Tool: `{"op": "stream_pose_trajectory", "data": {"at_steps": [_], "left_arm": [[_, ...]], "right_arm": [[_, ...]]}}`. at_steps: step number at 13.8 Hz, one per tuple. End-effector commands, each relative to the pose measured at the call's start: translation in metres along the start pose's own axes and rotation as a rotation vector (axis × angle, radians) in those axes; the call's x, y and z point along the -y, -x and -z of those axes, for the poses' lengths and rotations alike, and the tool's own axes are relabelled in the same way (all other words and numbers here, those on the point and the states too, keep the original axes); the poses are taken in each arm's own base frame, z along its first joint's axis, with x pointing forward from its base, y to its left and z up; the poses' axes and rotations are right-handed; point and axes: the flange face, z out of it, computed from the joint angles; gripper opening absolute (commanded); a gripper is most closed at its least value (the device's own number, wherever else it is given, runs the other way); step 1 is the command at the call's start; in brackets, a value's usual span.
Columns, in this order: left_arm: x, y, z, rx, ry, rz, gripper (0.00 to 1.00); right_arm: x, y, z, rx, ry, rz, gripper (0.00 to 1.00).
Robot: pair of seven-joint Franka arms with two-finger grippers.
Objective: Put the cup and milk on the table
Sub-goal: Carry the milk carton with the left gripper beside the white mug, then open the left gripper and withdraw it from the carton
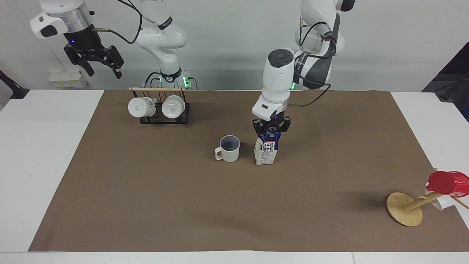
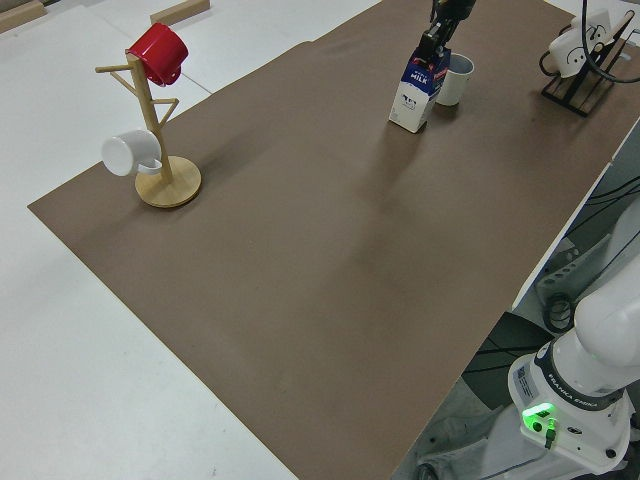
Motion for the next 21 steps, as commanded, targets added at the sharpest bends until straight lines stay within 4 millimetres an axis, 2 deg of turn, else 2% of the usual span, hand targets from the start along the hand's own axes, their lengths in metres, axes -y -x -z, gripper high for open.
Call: {"op": "stream_pose_trajectory", "data": {"at_steps": [1, 2, 3, 7, 9, 10, 12, 14, 18, 21], "left_arm": [[-0.004, 0.000, 0.001, -0.035, -0.003, -0.009, 0.58], [-0.004, 0.000, 0.001, -0.037, -0.002, -0.011, 0.83], [-0.003, 0.000, 0.001, -0.037, -0.002, -0.009, 0.99], [-0.001, -0.003, 0.004, -0.044, 0.003, -0.005, 1.00], [0.006, -0.006, 0.020, -0.055, 0.012, 0.004, 1.00], [0.016, -0.008, 0.038, -0.075, 0.026, 0.014, 1.00], [0.052, -0.012, 0.076, -0.083, 0.036, 0.043, 1.00], [0.086, -0.013, 0.104, -0.074, 0.022, -0.006, 1.00], [0.161, -0.015, 0.133, -0.016, -0.018, -0.137, 1.00], [0.230, -0.027, 0.157, 0.008, 0.053, -0.204, 1.00]], "right_arm": [[-0.001, 0.002, 0.000, 0.013, -0.015, 0.012, 1.00], [-0.001, 0.002, 0.000, 0.013, -0.015, 0.012, 1.00], [-0.001, 0.002, 0.000, 0.013, -0.015, 0.012, 1.00], [-0.001, 0.002, 0.000, 0.013, -0.015, 0.012, 1.00], [-0.001, 0.002, 0.000, 0.013, -0.015, 0.012, 1.00], [-0.001, 0.002, 0.000, 0.011, -0.015, 0.012, 1.00], [-0.001, 0.002, 0.001, 0.010, -0.015, 0.012, 1.00], [-0.001, 0.002, 0.001, 0.010, -0.015, 0.012, 1.00], [-0.001, 0.002, 0.001, 0.010, -0.015, 0.012, 1.00], [-0.001, 0.002, 0.001, 0.011, -0.015, 0.011, 1.00]]}}
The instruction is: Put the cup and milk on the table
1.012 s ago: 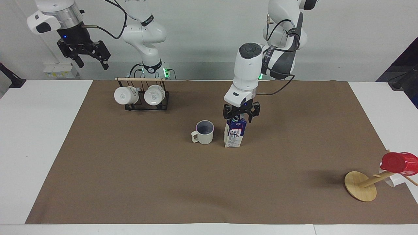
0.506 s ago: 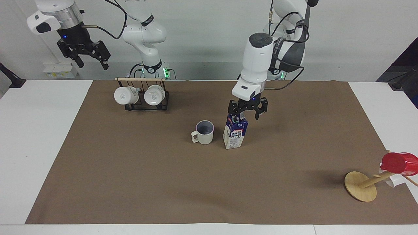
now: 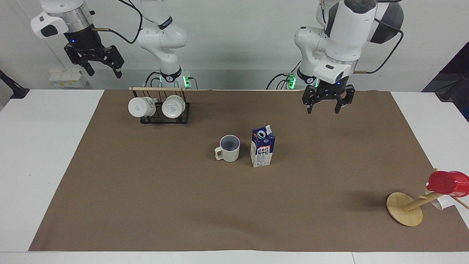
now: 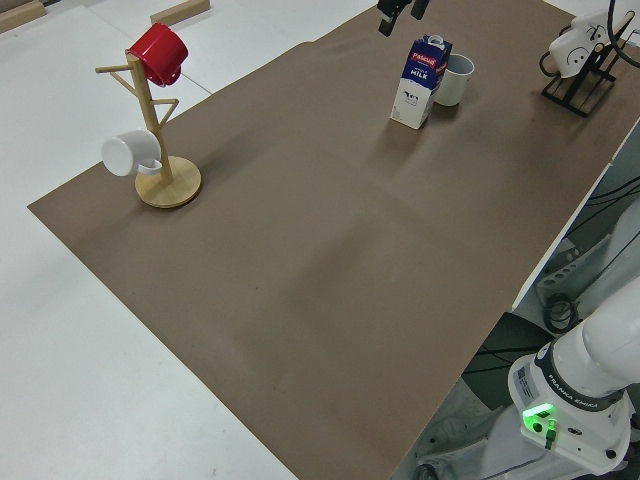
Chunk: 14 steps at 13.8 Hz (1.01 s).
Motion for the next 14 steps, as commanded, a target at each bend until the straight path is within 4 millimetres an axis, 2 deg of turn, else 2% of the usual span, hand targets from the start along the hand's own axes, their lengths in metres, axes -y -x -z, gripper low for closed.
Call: {"op": "stream_pose_trajectory", "data": {"at_steps": [1, 3, 5, 9, 14], "left_arm": [[0.058, 0.005, 0.025, 0.033, 0.054, -0.075, 1.00], [0.091, 0.004, 0.049, 0.042, 0.046, -0.125, 1.00], [0.117, 0.001, 0.058, 0.062, 0.044, -0.102, 1.00], [0.121, -0.008, 0.086, 0.092, 0.041, -0.097, 1.00], [0.120, -0.006, 0.093, 0.082, 0.037, -0.094, 1.00]], "right_arm": [[-0.001, 0.002, 0.001, 0.010, -0.015, 0.011, 1.00], [-0.001, 0.002, 0.001, 0.010, -0.015, 0.011, 1.00], [-0.001, 0.002, 0.001, 0.011, -0.015, 0.011, 1.00], [-0.001, 0.002, 0.001, 0.010, -0.015, 0.012, 1.00], [-0.001, 0.002, 0.001, 0.011, -0.015, 0.012, 1.00]]}}
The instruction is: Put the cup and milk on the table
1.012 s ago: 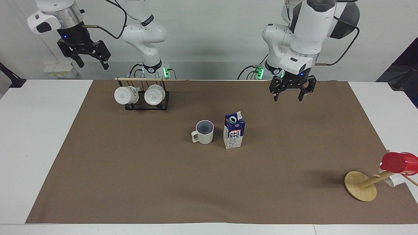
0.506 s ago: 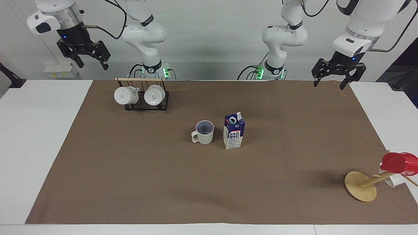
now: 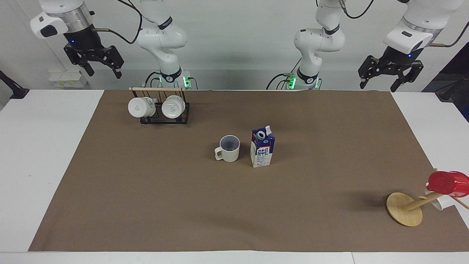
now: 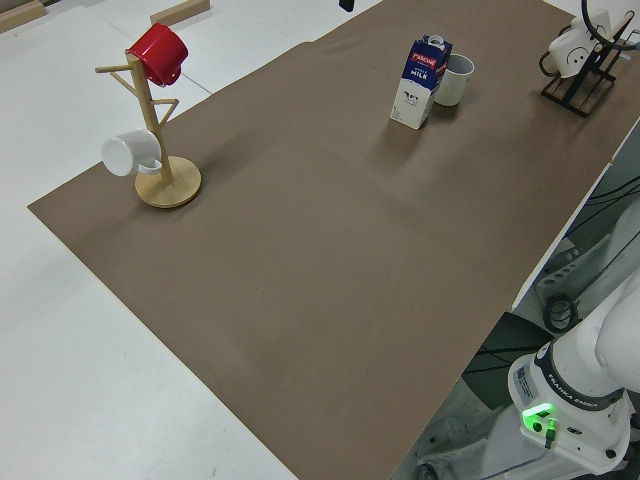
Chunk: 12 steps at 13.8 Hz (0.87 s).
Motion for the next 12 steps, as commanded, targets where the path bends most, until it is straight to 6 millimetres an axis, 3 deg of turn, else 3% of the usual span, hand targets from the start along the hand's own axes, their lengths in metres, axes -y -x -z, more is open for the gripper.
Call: {"op": "stream_pose_trajectory", "data": {"at_steps": [1, 12], "left_arm": [[0.003, 0.001, 0.006, 0.001, 0.012, -0.003, 1.00], [0.012, 0.014, 0.001, 0.024, 0.013, 0.031, 1.00]], "right_arm": [[-0.001, 0.002, 0.001, 0.011, -0.015, 0.011, 1.00], [-0.001, 0.002, 0.001, 0.011, -0.015, 0.011, 1.00]]}}
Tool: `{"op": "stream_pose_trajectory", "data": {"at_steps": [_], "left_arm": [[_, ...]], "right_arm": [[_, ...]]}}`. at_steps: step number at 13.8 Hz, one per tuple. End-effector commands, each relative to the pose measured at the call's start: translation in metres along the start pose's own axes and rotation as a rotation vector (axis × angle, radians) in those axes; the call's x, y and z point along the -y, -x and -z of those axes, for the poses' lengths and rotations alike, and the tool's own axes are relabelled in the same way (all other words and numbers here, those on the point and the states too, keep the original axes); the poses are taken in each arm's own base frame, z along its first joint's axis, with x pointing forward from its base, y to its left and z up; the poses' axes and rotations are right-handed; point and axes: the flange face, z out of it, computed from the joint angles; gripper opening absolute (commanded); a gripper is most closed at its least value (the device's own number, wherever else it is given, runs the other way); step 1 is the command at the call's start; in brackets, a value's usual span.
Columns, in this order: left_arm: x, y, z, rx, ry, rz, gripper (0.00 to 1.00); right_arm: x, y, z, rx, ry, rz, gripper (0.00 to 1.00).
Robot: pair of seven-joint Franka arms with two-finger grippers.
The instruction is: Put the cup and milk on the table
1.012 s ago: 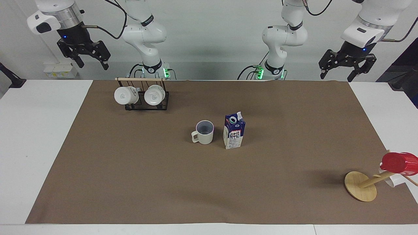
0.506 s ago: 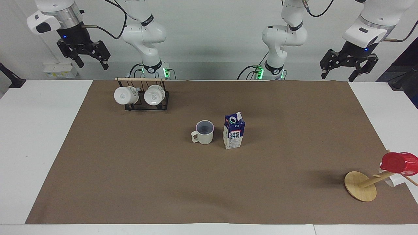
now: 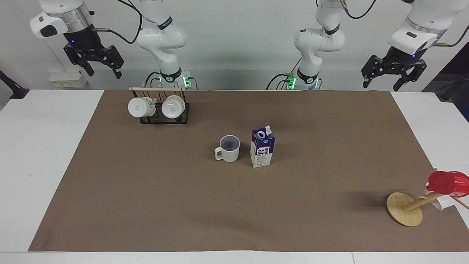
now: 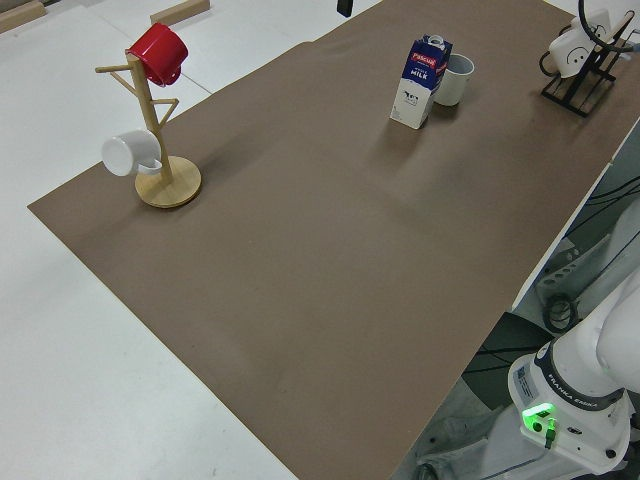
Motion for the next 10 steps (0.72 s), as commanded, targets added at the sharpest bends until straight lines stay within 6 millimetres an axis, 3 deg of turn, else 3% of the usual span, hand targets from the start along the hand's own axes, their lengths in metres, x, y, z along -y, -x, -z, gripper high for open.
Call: {"op": "stream_pose_trajectory", "data": {"at_steps": [1, 10], "left_arm": [[0.0026, 0.0092, 0.0013, 0.005, 0.011, 0.022, 1.00], [0.0104, 0.0142, -0.0005, 0.011, 0.012, 0.060, 1.00]], "right_arm": [[-0.0006, 0.0018, 0.0009, 0.010, -0.015, 0.011, 1.00], [-0.0007, 0.0019, 0.0008, 0.011, -0.015, 0.011, 1.00]]}}
